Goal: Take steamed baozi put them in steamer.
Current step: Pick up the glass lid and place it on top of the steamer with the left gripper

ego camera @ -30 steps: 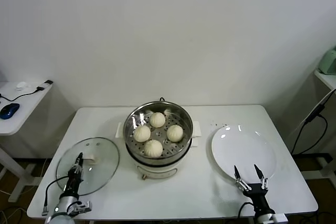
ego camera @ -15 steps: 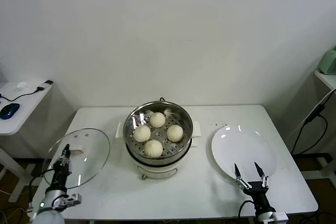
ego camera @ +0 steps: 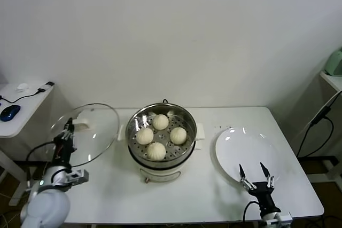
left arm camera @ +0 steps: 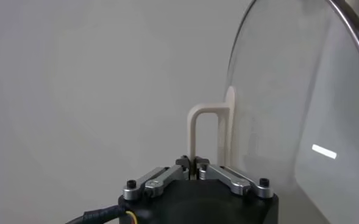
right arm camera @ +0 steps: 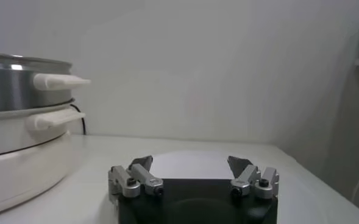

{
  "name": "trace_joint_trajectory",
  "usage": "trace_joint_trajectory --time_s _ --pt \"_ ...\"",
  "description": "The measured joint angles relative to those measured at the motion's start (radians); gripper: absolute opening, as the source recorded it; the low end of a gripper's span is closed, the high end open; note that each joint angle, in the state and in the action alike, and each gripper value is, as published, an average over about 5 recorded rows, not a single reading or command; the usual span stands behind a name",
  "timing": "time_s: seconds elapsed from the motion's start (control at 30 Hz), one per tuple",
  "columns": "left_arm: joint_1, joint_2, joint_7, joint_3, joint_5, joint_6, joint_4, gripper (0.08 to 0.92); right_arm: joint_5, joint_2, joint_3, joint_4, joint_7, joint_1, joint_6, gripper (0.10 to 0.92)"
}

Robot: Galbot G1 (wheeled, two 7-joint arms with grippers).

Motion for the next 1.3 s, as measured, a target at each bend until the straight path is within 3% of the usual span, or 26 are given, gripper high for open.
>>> trace_joint_trajectory --time_s 0.2,0.53,0.9,1.3 --pt "-0.066 -0.034 0.090 0.161 0.108 0.113 -0.074 0.138 -0.009 -0.005 -0.004 0.010 0.000 0.002 -0.003 0.823" --pt "-0.181 -0.153 0.213 0.423 0.317 0.258 -0.104 0.138 -0.016 -0.002 -0.021 0.000 0.000 0.014 0.005 0.823" --pt "-0.266 -0.290 0.261 0.607 0.474 0.334 -0.028 0.138 -0.017 0.001 -0.026 -0.017 0.000 0.007 0.025 0.823" --pt "-0.328 -0.387 0.280 0.675 0.559 0.379 0.080 0.138 -0.016 0.005 -0.023 -0.031 0.005 0.007 0.048 0.823"
